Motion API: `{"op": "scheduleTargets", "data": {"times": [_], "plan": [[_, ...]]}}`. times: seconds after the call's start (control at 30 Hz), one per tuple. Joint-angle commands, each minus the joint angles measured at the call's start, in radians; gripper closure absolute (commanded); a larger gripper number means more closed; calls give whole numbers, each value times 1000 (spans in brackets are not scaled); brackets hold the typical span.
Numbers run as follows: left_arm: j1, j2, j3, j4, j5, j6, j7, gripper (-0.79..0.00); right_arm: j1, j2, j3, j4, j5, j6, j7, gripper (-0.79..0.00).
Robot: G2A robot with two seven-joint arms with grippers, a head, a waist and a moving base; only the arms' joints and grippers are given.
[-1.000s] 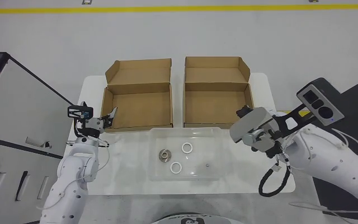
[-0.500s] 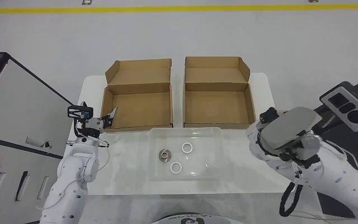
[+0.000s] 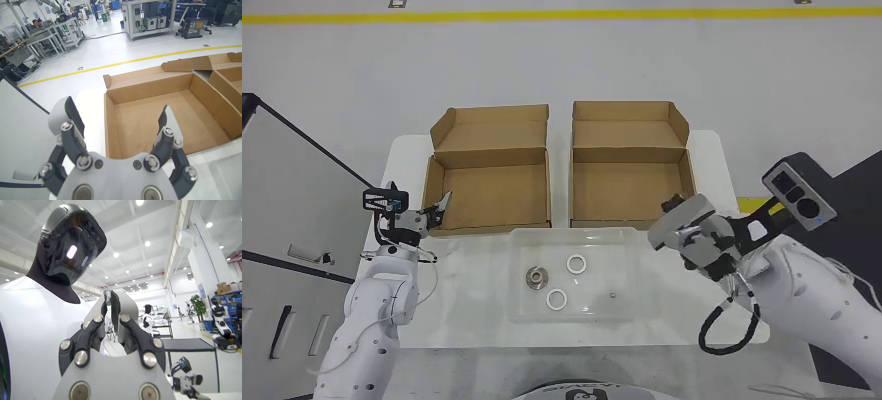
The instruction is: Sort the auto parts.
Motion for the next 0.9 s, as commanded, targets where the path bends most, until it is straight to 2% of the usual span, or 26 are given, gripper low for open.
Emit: {"op": "scheduleTargets", "data": {"times": [0.0, 0.17, 0.4, 0.7, 0.87], "plan": [[0, 0, 0, 0, 0, 0, 0, -785, -1, 4, 8, -2, 44, 0, 59, 0], [0, 0, 0, 0, 0, 0, 0, -785, -2, 4, 31, -34, 139, 0, 128, 0], [0, 0, 0, 0, 0, 0, 0, -785, -4, -26, 41, -105, 220, 0, 76, 0], [0, 0, 0, 0, 0, 0, 0, -785, 2, -83, 17, -148, 235, 0, 21, 0], [0, 0, 0, 0, 0, 0, 0, -785, 0, -104, 9, -113, 224, 0, 55, 0]]}}
